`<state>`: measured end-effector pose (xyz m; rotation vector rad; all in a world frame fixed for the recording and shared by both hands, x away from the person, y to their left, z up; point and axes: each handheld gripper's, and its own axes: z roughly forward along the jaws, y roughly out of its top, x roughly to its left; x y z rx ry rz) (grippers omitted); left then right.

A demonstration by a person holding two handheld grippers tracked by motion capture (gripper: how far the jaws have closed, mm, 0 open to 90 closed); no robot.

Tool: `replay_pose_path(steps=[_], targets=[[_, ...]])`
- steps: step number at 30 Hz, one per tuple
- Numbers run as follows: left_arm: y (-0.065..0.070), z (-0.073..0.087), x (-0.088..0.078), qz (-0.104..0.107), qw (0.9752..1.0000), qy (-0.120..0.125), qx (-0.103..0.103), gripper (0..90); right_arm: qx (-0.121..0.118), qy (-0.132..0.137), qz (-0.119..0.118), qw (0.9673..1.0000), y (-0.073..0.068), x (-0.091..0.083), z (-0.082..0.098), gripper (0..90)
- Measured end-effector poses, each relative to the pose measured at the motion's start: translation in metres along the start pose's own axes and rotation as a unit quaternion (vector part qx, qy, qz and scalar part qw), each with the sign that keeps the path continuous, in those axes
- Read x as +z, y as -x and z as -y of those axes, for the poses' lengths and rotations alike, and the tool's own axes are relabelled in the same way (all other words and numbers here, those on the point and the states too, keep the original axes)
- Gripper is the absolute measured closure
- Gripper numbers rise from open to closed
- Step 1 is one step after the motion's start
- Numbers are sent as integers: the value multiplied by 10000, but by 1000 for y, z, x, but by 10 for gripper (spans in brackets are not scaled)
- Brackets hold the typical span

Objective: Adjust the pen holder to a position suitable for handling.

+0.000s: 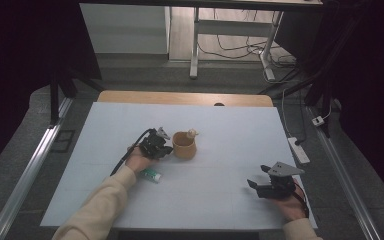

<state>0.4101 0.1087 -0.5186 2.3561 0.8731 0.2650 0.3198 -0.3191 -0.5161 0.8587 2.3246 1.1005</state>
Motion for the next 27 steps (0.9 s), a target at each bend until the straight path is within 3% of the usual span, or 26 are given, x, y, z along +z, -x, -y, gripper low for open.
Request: replay_pose_path(steps=[14,23,27], targets=[[-1,-8,8,55,10000,44,10,885,-16,-36,-2,10000,0,0,1,227],[-8,-4,-19,-7,9995,326,-9,886,3,-24,16,10000,1,-2,1,228],[-11,4,-37,143,9988,470,24,793,-16,-28,20,10000,0,-3,1,228]])
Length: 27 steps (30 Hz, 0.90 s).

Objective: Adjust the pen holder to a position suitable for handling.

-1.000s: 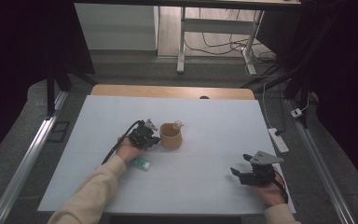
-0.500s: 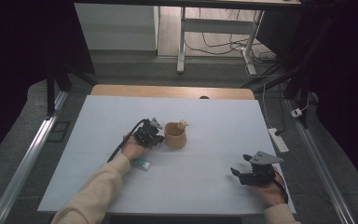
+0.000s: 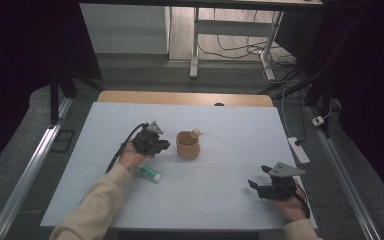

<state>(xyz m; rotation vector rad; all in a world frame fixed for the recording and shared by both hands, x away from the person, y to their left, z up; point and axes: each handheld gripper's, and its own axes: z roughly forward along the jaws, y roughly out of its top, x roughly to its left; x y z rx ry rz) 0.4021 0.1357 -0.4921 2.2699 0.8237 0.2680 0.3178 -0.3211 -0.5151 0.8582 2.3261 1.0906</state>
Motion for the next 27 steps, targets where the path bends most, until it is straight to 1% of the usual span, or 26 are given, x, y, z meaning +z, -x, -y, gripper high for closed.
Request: replay_pose_path(steps=[1,2,4,6,7,8,9,12,14,18,22,24,27], targets=[[0,0,0,0,10000,0,0,782,-11,15,-14,10000,0,0,0,228],[-1,3,-7,116,9999,12,5,755,-19,15,-18,10000,0,0,0,228],[-1,4,-9,112,9999,10,28,689,-19,28,-33,10000,-1,1,0,228],[0,6,-16,20,10000,17,89,619,-22,25,-36,10000,-1,1,0,228],[0,6,-16,20,10000,17,89,591,-25,26,-39,10000,-1,1,0,228],[0,7,-18,-11,10000,46,83,573,-29,20,-44,10000,-1,1,0,228],[-1,8,-20,-21,9999,64,84,573,-29,20,-44,10000,-1,1,0,228],[-1,10,-27,9,9999,77,94,511,-31,21,-37,10000,-1,0,0,228],[-1,12,-32,19,9998,89,148,477,-45,26,-39,10000,-1,0,0,228],[-2,18,-43,80,9998,115,174,435,-44,42,-46,10000,-1,1,-1,228],[-3,25,-55,103,9996,121,219,417,-64,54,-46,10000,-2,1,-1,228],[-5,27,-59,147,9996,70,231,391,-72,79,-65,9999,-2,1,-1,228],[-6,30,-66,111,9994,-21,336,381,-85,53,-60,9999,-2,0,0,228]])
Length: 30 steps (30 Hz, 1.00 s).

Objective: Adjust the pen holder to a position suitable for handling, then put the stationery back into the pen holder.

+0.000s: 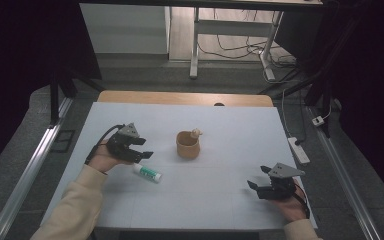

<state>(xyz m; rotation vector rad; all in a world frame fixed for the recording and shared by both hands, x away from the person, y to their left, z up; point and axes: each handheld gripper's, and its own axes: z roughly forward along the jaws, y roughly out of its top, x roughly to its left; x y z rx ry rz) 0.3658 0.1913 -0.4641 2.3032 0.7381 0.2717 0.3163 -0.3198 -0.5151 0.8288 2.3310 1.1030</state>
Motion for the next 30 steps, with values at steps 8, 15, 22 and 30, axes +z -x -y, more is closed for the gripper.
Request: replay_pose_path(steps=[8,15,22,30], targets=[[-1,3,-12,-46,9999,51,142,356,20,3,2,10000,0,-2,1,228],[3,5,-17,3,9995,-16,325,341,16,3,9,10000,0,-1,1,228],[6,5,-17,63,9982,-186,562,328,30,-1,3,10000,0,-2,2,228],[8,9,-16,214,9967,-322,708,270,3,-31,23,10000,-1,-1,2,228]])
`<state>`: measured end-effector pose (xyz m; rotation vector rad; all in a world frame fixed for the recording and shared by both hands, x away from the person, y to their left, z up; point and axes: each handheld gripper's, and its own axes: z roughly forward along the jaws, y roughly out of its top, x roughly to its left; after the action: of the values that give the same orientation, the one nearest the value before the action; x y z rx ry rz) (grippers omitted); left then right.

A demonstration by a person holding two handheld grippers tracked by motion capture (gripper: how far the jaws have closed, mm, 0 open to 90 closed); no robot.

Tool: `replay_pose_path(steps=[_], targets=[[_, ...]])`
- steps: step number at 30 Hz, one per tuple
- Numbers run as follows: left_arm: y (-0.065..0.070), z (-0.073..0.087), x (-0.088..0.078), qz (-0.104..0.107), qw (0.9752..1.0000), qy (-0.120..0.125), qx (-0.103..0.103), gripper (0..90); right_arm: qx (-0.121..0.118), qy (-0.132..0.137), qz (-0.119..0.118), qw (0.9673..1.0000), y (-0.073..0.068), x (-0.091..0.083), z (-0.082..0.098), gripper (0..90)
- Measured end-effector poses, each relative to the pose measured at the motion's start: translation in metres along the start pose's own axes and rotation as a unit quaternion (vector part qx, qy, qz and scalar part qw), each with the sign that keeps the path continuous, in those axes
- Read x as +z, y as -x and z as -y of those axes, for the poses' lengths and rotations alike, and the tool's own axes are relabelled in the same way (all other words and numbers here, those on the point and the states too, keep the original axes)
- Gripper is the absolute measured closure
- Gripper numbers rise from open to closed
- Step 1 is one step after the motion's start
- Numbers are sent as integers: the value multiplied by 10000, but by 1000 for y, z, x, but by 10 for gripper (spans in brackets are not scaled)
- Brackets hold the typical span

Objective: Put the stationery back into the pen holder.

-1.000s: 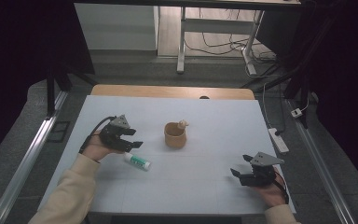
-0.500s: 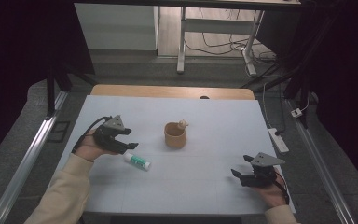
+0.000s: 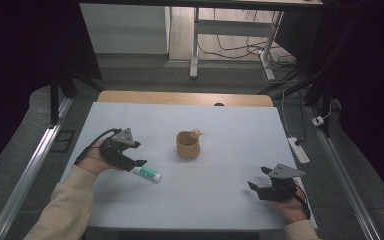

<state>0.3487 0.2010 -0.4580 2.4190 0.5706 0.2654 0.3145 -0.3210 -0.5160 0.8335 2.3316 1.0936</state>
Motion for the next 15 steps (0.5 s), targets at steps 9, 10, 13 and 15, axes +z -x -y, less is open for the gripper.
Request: replay_pose_path(steps=[9,10,13,15], targets=[[3,-1,4,112,9997,-160,169,259,4,-2,-57,10000,-1,-1,0,228],[3,-1,5,124,9995,-206,216,255,0,-9,-55,10000,0,-1,0,228],[5,-1,9,173,9987,-348,336,255,27,27,-53,10000,0,-2,1,228],[5,1,12,190,9980,-433,427,267,29,24,-58,10000,0,-2,1,228]])
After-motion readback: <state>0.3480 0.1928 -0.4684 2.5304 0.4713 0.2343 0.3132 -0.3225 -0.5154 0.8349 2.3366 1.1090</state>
